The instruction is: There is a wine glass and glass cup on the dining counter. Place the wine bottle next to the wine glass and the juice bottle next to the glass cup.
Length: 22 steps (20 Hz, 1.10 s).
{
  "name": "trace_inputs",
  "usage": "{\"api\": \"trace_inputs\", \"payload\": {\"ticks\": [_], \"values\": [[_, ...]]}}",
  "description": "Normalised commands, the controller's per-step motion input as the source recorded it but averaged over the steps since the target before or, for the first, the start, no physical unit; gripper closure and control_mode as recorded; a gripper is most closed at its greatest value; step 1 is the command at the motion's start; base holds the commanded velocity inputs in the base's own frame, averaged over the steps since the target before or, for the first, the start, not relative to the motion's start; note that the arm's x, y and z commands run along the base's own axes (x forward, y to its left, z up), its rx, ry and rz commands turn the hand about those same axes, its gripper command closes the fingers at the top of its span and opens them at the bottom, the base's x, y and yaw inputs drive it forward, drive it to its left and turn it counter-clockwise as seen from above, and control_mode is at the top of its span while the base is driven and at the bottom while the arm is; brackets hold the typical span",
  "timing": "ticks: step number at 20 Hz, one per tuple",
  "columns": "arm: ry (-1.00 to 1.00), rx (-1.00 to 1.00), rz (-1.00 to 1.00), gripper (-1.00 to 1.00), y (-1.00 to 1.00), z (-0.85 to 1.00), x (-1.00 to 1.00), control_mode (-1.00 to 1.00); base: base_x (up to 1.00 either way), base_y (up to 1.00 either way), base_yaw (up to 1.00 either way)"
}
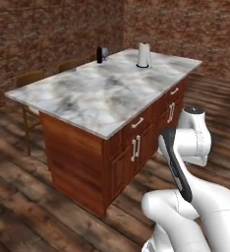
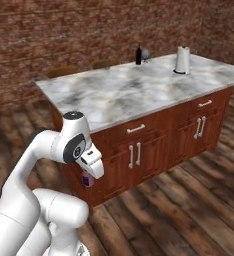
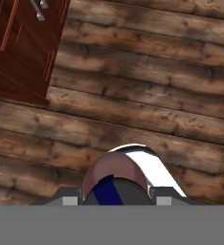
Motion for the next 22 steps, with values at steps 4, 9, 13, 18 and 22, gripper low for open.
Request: {"api": "trace_inputs", "payload": {"ticks": [4, 9, 13, 18, 22], "values": [[0.0, 0.0, 0.0, 1.0, 0.0, 0.0, 0.0, 1.0, 0.43, 0.8, -0.07], [0.0, 0.0, 0.0, 1.0, 0.0, 0.0, 0.0, 1.0, 0.43, 0.79, -0.08], [0.0, 0.0, 0.0, 1.0, 0.0, 0.0, 0.0, 1.0, 0.44, 0.78, -0.09], [0.0, 0.0, 0.0, 1.0, 0.0, 0.0, 0.0, 1.0, 0.44, 0.76, -0.12], [0.0, 0.0, 0.0, 1.0, 0.0, 0.0, 0.0, 1.0, 0.44, 0.74, -0.14]]}}
